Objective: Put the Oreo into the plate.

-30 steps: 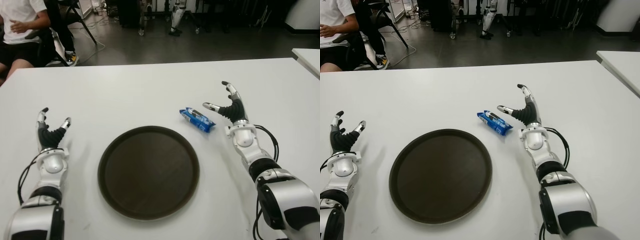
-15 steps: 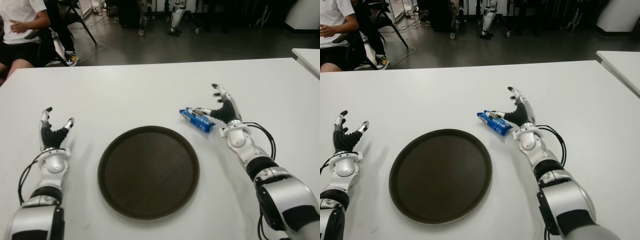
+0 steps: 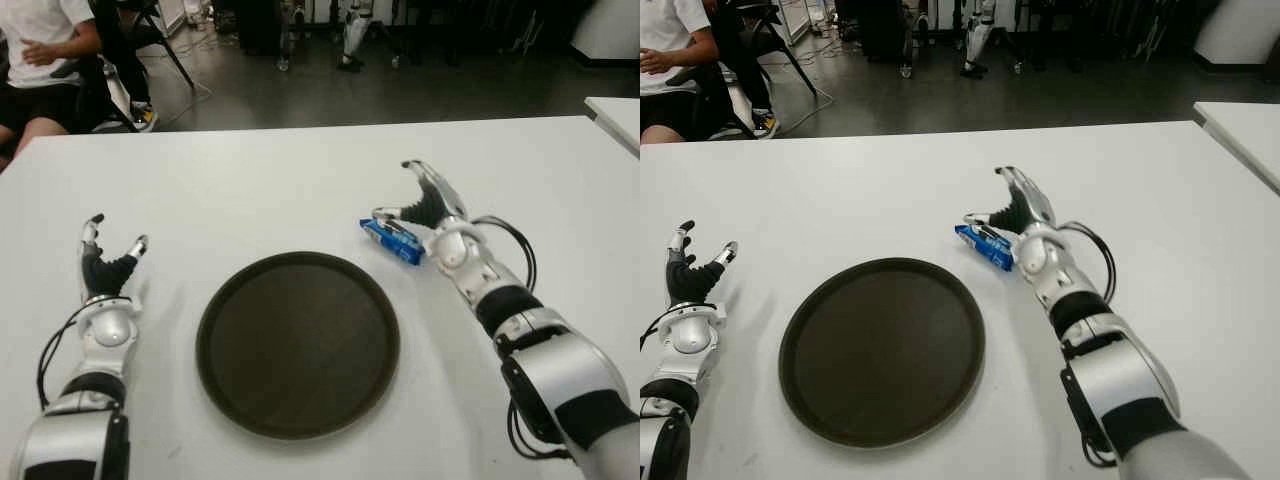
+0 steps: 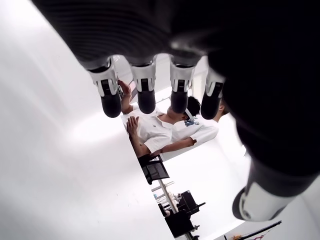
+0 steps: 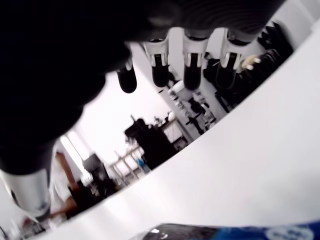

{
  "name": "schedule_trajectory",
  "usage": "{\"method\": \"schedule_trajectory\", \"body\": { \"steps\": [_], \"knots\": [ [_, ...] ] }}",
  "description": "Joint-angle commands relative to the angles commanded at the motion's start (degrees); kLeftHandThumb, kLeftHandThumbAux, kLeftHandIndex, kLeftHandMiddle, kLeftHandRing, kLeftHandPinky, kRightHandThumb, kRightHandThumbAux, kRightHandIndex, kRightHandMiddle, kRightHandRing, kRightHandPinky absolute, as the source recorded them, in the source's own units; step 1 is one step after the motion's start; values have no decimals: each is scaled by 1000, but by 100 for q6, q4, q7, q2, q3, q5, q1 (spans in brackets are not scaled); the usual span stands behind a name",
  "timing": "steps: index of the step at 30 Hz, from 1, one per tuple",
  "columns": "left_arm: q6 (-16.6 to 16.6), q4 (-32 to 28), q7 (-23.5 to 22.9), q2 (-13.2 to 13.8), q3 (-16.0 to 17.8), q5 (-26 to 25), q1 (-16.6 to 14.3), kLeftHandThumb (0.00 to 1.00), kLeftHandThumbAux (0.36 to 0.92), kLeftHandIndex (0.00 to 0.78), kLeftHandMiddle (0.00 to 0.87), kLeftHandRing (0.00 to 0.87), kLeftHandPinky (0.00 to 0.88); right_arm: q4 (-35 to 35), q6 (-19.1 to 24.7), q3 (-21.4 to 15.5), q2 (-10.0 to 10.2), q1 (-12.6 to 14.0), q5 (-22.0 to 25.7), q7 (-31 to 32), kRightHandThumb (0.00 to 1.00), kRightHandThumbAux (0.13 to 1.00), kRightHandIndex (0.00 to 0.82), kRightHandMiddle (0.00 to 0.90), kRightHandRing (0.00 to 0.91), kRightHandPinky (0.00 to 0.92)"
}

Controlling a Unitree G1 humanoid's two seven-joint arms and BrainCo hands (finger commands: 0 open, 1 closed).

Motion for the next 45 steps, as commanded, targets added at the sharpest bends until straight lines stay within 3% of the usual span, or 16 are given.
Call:
{"method": "schedule_trajectory", "body": {
  "steps": [7,14,27,37,45],
  "knots": [
    [-60,-15,34,-2,-27,25,14,0,684,17,4,0,0,-121,378,228,-6,-133,-145,349,0,650,0,0,6,66],
    [-89,-10,128,-8,-51,71,16,0,693,25,10,0,0,325,691,557,86,-463,-340,693,0,659,0,0,3,53],
    [-95,-7,141,-5,-67,98,27,0,694,26,17,0,0,556,1113,876,238,-781,-509,1372,0,675,17,59,89,140],
    [-87,5,86,-27,12,4,29,0,693,24,21,0,0,580,1239,908,262,-798,-495,1425,0,654,53,112,140,211],
    [-32,9,34,-32,31,-39,19,0,697,18,19,0,10,546,1425,981,242,-827,-535,1561,0,636,65,119,143,197]
  ]
}}
